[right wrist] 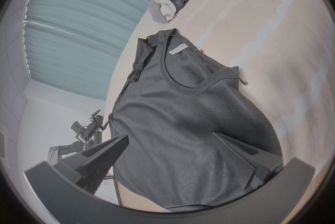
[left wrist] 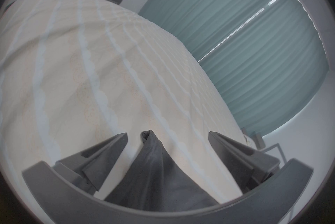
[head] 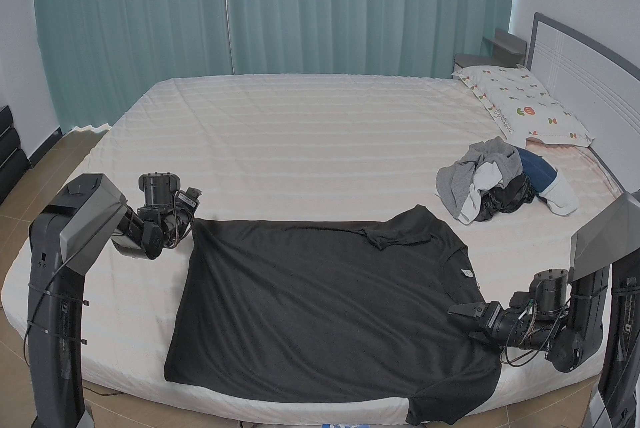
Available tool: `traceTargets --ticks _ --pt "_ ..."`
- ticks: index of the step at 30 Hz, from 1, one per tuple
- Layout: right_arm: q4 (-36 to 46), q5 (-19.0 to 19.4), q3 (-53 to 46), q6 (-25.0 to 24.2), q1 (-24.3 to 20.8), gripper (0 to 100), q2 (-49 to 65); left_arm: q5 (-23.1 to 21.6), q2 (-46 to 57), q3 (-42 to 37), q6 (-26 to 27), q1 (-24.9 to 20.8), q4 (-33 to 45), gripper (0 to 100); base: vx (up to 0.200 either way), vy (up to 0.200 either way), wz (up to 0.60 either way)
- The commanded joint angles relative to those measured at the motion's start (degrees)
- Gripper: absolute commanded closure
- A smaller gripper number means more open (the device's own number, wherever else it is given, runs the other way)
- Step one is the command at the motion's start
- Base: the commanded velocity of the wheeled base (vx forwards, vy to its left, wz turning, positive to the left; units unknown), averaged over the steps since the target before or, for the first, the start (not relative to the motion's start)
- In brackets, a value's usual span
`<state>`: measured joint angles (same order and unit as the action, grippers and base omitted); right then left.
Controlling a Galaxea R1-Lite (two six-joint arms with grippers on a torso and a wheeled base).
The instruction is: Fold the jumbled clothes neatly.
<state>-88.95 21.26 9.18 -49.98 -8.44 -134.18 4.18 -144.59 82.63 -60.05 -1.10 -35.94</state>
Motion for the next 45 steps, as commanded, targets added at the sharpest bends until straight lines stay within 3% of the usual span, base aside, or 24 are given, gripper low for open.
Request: traceTargets --ticks 1,5,13,17,18,19,24,28,32,45 --pt "-0.8 -2.8 1.9 -1.6 -0.2 0 3.0 -7.6 11.4 -10.2 -2.9 1.2 0.6 0 0.000 0.000 0.00" --pt "-0.6 -9.6 6.9 -3.0 -2.3 0 4.7 -10.6 15.7 -17.5 -2.6 0.9 0.8 0 0.000 0.000 0.00" --pt "1.9 -11.4 15.3 -2.2 -4.8 0 2.3 -13.2 18.5 -31.0 -3.1 -0.6 0.0 0 0.000 0.000 0.00" --pt "15.9 -13.0 27.9 -1.3 -6.5 0 2.2 -13.3 18.9 -36.1 -3.1 -3.6 -4.1 0 0.000 0.000 0.00" --pt "15.9 -13.0 27.9 -1.3 -6.5 0 2.2 -13.3 18.9 -36.1 -3.1 -3.6 -4.1 0 0.000 0.000 0.00" --pt "22.5 -14.8 34.2 -1.3 -7.4 0 1.5 -13.3 19.1 -38.2 -3.1 -4.9 -6.2 0 0.000 0.000 0.00" --pt "31.3 -18.4 48.1 1.5 -9.7 0 -4.9 -12.5 18.6 -42.5 -2.4 -5.4 -15.5 0 0.000 0.000 0.00" --pt "34.4 -19.4 53.4 2.9 -9.7 0 -7.3 -12.0 18.2 -44.1 -2.4 -5.2 -19.3 0 0.000 0.000 0.00" --pt "43.5 -19.7 62.7 3.0 -9.7 0 -10.4 -11.9 17.8 -44.7 -2.4 -5.1 -20.8 0 0.000 0.000 0.00" --pt "50.6 -20.0 69.3 3.3 -9.6 0 -12.4 -11.8 17.8 -44.9 -2.4 -5.3 -20.8 0 0.000 0.000 0.00"
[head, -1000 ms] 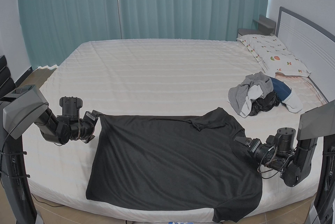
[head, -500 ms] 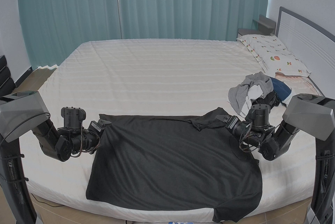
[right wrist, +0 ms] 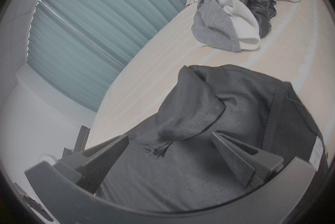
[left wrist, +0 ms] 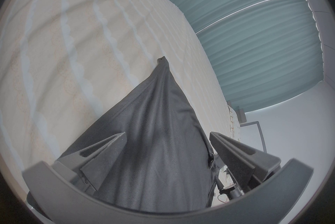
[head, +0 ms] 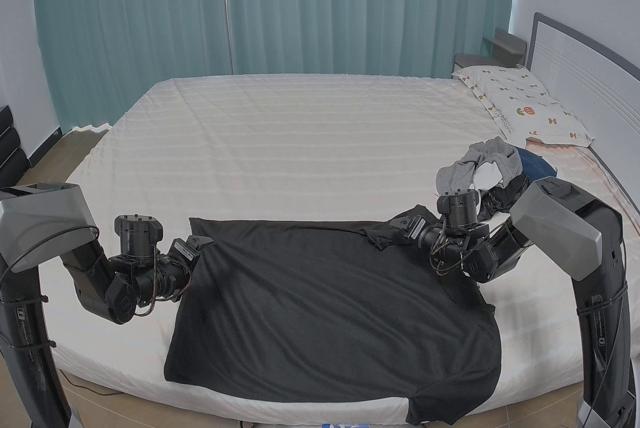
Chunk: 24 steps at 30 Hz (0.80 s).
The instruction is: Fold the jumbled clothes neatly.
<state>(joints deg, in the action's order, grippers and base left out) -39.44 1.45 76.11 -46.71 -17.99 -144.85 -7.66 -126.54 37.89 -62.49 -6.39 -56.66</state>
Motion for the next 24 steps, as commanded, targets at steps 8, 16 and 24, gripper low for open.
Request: traceTargets --ticks 8,16,24 --pt "7.6 -3.1 11.7 0.1 -0.1 100 -6.1 0.0 -0.4 -0.1 0.0 0.0 0.0 0 0.000 0.000 0.00" --pt "7.2 -7.3 25.2 -0.5 0.7 100 -9.3 0.0 -0.5 -0.1 0.1 0.0 0.0 0 0.000 0.000 0.00" --pt "5.6 -7.3 38.5 1.2 2.3 100 -13.1 0.1 -0.5 -0.2 0.1 -0.1 0.0 0 0.000 0.000 0.00"
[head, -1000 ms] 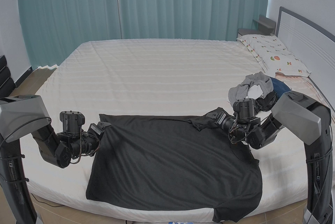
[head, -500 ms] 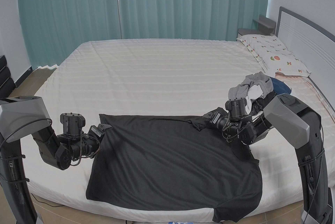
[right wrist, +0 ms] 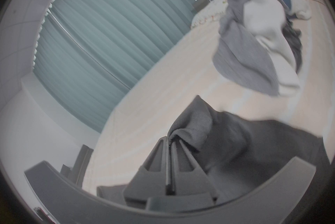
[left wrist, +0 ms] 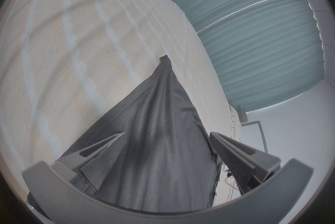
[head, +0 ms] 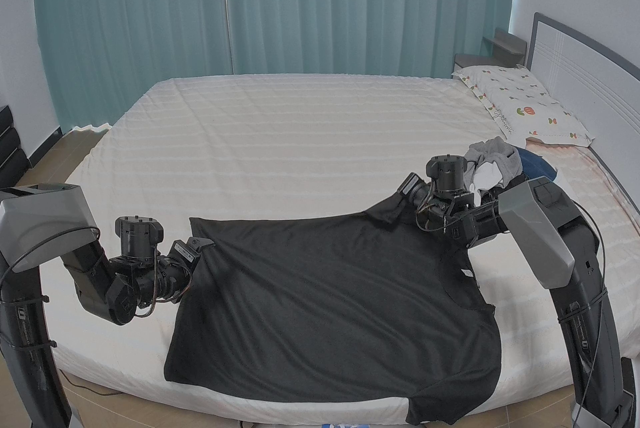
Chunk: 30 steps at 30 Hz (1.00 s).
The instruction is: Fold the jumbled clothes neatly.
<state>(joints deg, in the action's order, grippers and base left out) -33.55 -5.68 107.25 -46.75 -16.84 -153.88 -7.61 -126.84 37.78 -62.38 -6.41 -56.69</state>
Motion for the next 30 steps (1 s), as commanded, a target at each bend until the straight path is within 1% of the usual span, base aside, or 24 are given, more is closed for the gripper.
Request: traceTargets --ticks 1,4,5,7,8,10,14,17,18,19,21,22,24,25,27,28,30 --pt "-0.3 -0.2 7.3 1.4 1.2 100 -4.2 0.0 -0.2 -0.1 0.0 -0.1 0.0 0 0.000 0.000 0.00" --pt "-0.5 -0.2 7.3 2.7 1.1 100 -5.7 0.0 -0.2 -0.1 0.0 -0.1 0.0 0 0.000 0.000 0.00" --pt "-0.7 -0.3 7.3 3.6 1.0 100 -8.2 0.0 -0.2 -0.2 0.0 -0.1 0.0 0 0.000 0.000 0.00" --pt "-0.8 -0.3 7.3 4.7 0.9 100 -9.7 0.1 -0.2 -0.2 0.0 -0.2 0.0 0 0.000 0.000 0.00" --pt "-0.9 -0.3 7.3 4.7 0.9 0 -9.8 0.1 -0.2 -0.2 0.0 -0.2 0.0 0 0.000 0.000 0.00" --pt "-1.9 -0.3 7.3 5.5 0.8 0 -10.8 0.6 -0.2 -1.0 0.1 -0.3 -0.5 0 0.000 0.000 0.00" --pt "-2.2 -0.3 7.3 5.5 0.8 0 -10.3 0.7 -0.2 -1.0 0.2 -0.4 -0.5 0 0.000 0.000 0.00" --pt "-2.0 -0.2 6.3 5.6 1.4 0 -7.1 0.7 -0.2 -1.0 0.2 -0.4 -0.5 0 0.000 0.000 0.00" --pt "-2.2 0.1 3.6 5.6 1.9 0 -4.9 0.7 -0.2 -1.0 0.2 -0.4 -0.5 0 0.000 0.000 0.00" --pt "-2.2 0.1 3.6 5.6 1.9 0 -4.9 0.7 -0.2 -1.0 0.2 -0.4 -0.5 0 0.000 0.000 0.00" --pt "-2.5 0.9 -3.5 6.0 2.3 0 -0.5 0.7 -0.2 -1.0 0.2 -0.4 -0.5 0 0.000 0.000 0.00" --pt "-2.5 1.1 -4.6 6.1 2.5 0 0.1 0.7 -0.2 -1.0 0.2 -0.4 -0.5 0 0.000 0.000 0.00" --pt "-3.9 2.9 -10.7 7.3 3.2 0 3.1 0.7 -0.2 -1.0 0.2 -0.3 -0.5 0 0.000 0.000 0.00" --pt "-3.9 2.9 -10.7 7.3 3.2 0 3.1 0.7 -0.2 -1.0 0.2 -0.3 -0.5 0 0.000 0.000 0.00" --pt "-6.9 6.4 -18.2 8.9 5.2 0 6.7 0.6 -0.2 -1.0 0.1 -0.3 -0.5 0 0.000 0.000 0.00" --pt "-7.3 7.6 -20.2 9.2 5.8 0 7.8 0.6 -0.2 -1.0 0.1 -0.4 -0.5 0 0.000 0.000 0.00" --pt "-7.8 11.7 -24.3 10.2 7.5 0 10.3 0.6 -0.2 -1.0 0.2 -0.4 -0.5 0 0.000 0.000 0.00"
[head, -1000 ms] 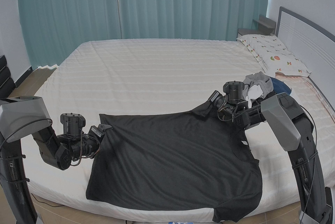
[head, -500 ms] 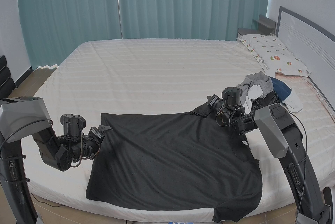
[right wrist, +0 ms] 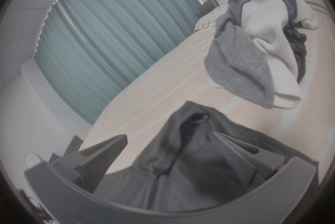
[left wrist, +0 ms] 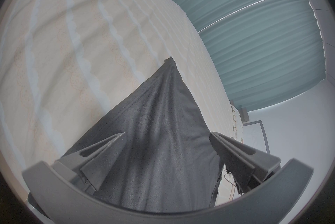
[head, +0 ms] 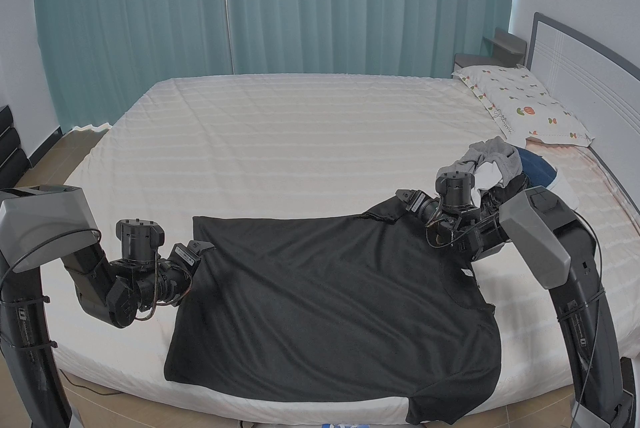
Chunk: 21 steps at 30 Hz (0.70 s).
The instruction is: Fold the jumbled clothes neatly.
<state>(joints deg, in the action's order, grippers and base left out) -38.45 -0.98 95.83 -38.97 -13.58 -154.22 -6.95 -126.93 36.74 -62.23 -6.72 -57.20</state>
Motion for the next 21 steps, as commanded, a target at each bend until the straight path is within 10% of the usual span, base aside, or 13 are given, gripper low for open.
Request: traceTargets --ticks 1,21 --pt "-3.0 7.7 -13.5 2.6 4.5 0 10.9 -0.1 -0.1 0.1 -0.1 0.0 0.0 0 0.000 0.000 0.00" --pt "-5.6 10.5 -6.8 5.1 8.1 0 -0.2 0.0 -0.1 0.0 0.0 -0.1 0.0 0 0.000 0.000 0.00"
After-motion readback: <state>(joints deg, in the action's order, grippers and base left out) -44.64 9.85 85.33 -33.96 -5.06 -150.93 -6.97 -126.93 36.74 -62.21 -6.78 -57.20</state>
